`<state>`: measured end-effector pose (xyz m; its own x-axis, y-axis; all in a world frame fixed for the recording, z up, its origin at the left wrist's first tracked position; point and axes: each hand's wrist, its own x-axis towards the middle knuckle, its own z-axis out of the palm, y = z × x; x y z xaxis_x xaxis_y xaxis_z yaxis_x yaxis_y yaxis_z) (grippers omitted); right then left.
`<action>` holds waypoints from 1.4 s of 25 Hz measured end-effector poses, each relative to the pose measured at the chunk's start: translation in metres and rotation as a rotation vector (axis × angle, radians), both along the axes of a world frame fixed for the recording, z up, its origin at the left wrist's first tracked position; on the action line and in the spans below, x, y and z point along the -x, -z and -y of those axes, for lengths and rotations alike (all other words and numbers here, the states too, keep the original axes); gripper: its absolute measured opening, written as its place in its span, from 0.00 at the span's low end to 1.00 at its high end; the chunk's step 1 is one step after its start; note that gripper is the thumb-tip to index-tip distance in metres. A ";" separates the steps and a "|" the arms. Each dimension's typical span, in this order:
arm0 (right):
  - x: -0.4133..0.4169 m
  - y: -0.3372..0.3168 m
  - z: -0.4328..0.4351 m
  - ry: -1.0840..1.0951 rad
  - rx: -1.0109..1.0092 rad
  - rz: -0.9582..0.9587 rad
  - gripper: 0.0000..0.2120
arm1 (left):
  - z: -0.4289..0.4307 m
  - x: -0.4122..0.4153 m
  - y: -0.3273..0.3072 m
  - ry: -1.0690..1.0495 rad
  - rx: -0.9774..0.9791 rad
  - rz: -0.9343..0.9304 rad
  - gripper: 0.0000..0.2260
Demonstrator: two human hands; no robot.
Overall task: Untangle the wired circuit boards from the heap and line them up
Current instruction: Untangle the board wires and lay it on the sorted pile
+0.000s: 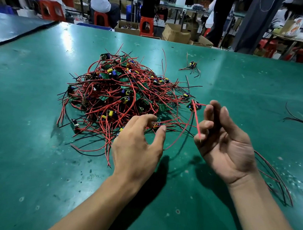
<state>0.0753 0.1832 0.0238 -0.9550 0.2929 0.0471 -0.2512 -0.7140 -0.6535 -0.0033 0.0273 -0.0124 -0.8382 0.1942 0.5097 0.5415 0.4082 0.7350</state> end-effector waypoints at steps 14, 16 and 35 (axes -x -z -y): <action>0.013 0.015 0.017 0.104 -0.253 0.180 0.07 | -0.011 -0.003 0.000 0.668 -0.383 0.670 0.09; 0.014 0.017 0.019 0.102 -0.269 0.200 0.09 | -0.012 0.000 0.001 0.628 -0.462 0.733 0.07; 0.018 0.033 0.012 0.306 -0.582 0.237 0.07 | -0.012 0.003 0.005 0.572 -0.408 0.711 0.08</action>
